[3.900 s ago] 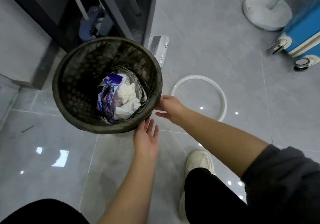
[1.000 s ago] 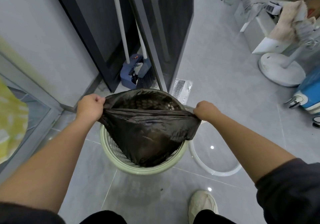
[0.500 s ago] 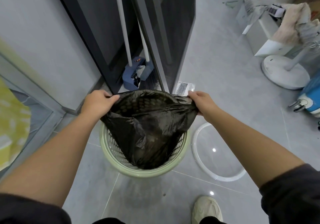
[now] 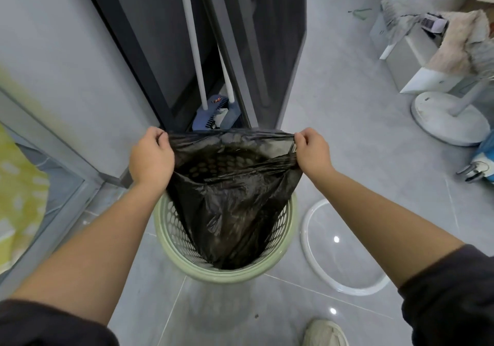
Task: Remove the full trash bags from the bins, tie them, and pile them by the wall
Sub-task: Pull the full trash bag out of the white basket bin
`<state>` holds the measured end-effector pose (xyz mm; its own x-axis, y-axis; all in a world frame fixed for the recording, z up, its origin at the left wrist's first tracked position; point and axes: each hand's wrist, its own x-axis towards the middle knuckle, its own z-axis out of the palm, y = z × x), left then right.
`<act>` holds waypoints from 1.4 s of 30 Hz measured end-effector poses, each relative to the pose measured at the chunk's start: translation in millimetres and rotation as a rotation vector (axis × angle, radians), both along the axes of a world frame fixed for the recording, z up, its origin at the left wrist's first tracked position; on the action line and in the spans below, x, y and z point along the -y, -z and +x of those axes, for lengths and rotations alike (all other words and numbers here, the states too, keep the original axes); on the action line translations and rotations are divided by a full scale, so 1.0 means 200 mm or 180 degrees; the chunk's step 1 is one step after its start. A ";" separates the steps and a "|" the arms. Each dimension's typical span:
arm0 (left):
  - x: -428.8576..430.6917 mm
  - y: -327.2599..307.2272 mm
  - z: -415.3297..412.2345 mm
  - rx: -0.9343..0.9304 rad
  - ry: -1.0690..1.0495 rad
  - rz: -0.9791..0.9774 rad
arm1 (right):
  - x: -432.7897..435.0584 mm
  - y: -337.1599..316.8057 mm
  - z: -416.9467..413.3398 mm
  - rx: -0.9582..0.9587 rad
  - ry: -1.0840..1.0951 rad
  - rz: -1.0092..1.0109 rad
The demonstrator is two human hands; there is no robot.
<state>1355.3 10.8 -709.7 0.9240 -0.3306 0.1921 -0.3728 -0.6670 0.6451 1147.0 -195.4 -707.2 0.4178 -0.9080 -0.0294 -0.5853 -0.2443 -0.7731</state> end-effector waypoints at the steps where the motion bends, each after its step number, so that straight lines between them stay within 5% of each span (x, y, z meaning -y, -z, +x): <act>1: 0.00 -0.01 0.01 0.0007 -0.0076 -0.0140 | 0.01 -0.01 0.01 0.0141 0.0086 0.0074; 6: -0.08 -0.02 -0.01 0.0215 0.0522 -0.0117 | -0.04 -0.01 -0.07 0.0718 -0.0161 0.0479; 11: -0.30 -0.09 -0.01 0.0564 0.2456 0.1285 | -0.10 -0.09 -0.26 0.0170 -0.1415 0.0482; 14: -0.37 -0.15 0.00 0.1275 0.3104 0.2739 | -0.13 -0.15 -0.33 -0.1350 -0.2385 -0.0325; 16: -0.39 -0.16 -0.02 0.1576 0.3151 0.2872 | -0.15 -0.15 -0.35 -0.2409 -0.2819 -0.1411; 18: -0.39 -0.15 -0.03 0.1362 0.3024 0.2380 | -0.19 -0.14 -0.35 -0.1900 -0.2810 -0.1516; 22: -0.35 -0.14 -0.10 0.0296 0.2569 0.1245 | -0.28 -0.12 -0.28 -0.0319 -0.2074 -0.0528; 28: -0.19 -0.21 -0.23 -0.1054 0.2228 0.0689 | -0.50 -0.14 -0.05 0.1260 -0.0489 0.2110; 33: -0.10 -0.29 -0.23 -0.1637 0.2378 0.0654 | -0.55 -0.07 0.03 0.1037 -0.1549 0.1569; 38: -0.04 -0.37 -0.11 -0.1730 0.2648 0.1109 | -0.54 -0.02 0.14 0.0956 -0.2719 0.2003; 42: 0.04 -0.40 -0.06 -0.1538 0.2777 0.1451 | -0.58 0.01 0.23 0.0594 -0.2953 0.2116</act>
